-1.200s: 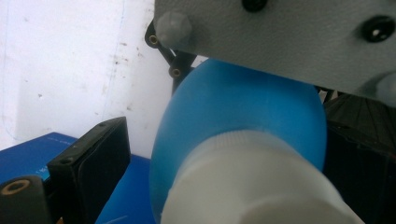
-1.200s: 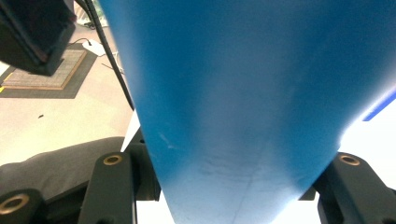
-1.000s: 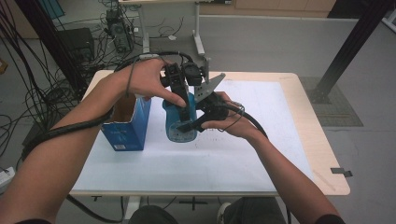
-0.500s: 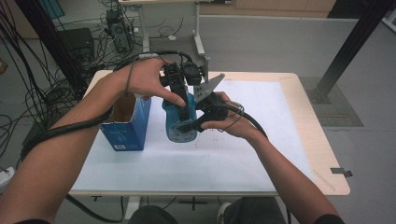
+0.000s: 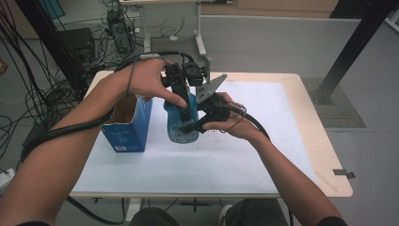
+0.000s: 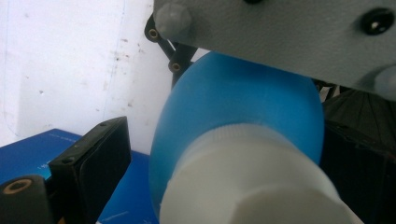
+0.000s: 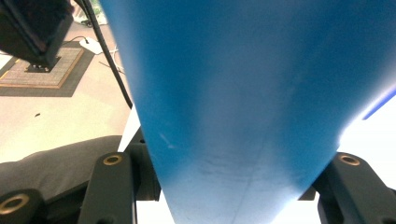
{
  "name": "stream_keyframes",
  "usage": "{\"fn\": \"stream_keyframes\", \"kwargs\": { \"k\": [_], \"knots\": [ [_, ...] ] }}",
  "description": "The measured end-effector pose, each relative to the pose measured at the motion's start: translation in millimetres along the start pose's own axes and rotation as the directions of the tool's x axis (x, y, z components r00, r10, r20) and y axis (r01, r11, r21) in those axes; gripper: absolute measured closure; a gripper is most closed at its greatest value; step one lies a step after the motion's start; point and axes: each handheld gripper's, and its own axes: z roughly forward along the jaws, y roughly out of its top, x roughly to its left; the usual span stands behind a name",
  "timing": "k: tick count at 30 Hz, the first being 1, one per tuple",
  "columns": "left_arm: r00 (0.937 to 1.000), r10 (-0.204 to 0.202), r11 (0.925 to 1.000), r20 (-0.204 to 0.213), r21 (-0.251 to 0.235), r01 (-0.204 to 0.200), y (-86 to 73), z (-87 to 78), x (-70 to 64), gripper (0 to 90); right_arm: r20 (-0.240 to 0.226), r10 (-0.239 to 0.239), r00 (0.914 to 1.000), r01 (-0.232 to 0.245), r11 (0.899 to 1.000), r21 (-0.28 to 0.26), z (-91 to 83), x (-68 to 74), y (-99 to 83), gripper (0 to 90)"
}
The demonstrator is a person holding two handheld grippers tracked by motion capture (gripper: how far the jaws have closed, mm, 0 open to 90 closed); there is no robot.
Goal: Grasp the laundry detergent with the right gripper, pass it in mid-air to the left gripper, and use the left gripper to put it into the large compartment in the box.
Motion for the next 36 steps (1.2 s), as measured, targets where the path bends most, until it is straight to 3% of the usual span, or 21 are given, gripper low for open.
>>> {"fn": "stream_keyframes", "kwargs": {
  "k": [17, 28, 36],
  "knots": [
    [1.0000, 0.004, 1.0000, 0.000, 0.003, -0.004, 0.6, 1.7, -0.1, 10.6, 0.001, -0.003, 1.0000, 0.003, 1.000, -0.001, -0.9, 0.6, 0.4, 43.1],
    [1.0000, 0.009, 0.9999, 0.002, 0.008, -0.009, 0.5, 1.1, 0.1, 27.1, 0.007, -0.028, 0.9996, 0.028, 1.000, -0.007, 0.2, 0.6, 1.1, 43.1],
    [0.9998, 0.014, 0.9999, 0.011, 0.005, -0.014, 0.2, 1.9, -1.1, 34.2, 0.002, -0.006, 1.0000, 0.006, 1.000, 0.006, -0.4, 2.1, 0.6, 43.1]
  ]
}}
